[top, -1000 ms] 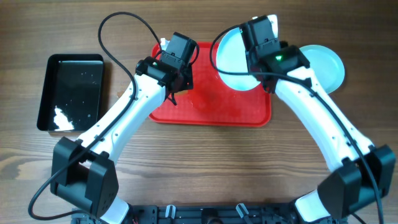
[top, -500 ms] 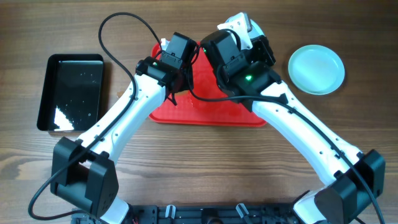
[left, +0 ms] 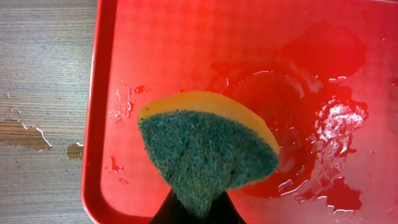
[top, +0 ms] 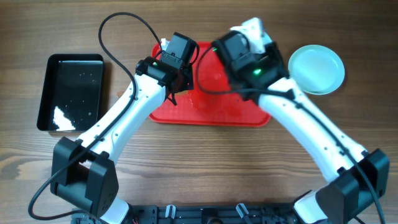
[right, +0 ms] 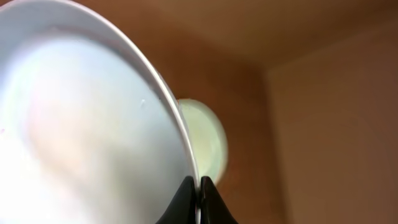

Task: Clean dirty plates on tray and stack at the side
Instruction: 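Lift the plate with the right gripper and carry it right toward the stack, then lower the plate onto the white plate stack and open the right gripper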

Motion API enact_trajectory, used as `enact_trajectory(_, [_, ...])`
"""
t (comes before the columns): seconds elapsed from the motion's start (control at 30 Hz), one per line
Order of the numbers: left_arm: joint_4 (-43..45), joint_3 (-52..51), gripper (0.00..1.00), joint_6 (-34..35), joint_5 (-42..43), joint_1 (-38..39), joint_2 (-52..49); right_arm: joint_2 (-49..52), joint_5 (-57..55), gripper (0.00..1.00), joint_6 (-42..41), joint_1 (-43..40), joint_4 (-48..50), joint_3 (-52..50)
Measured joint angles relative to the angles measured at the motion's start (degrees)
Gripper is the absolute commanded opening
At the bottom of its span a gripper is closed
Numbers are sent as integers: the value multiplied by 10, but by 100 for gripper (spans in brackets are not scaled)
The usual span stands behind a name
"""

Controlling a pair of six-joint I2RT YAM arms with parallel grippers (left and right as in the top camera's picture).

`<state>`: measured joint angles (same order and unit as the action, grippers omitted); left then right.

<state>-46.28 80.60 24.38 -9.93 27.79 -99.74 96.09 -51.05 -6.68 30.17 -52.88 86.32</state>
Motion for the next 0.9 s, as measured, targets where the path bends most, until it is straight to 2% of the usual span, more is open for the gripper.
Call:
enact_trajectory(0.2, [0, 0, 4, 0, 0, 0, 0, 0, 233, 4, -68, -156, -15, 0])
enact_trajectory(0.47, [0, 0, 4, 0, 0, 0, 0, 0, 516, 4, -87, -380, -16, 0])
enact_trajectory(0.63, [0, 0, 4, 0, 1, 0, 0, 0, 589, 4, -104, -513, 35, -28])
enact_trajectory(0.7, [0, 0, 4, 0, 7, 0, 0, 0, 594, 4, -123, -540, 50, -46])
enact_trajectory(0.9, [0, 0, 4, 0, 11, 0, 0, 5, 605, 4, -178, -598, 182, -155])
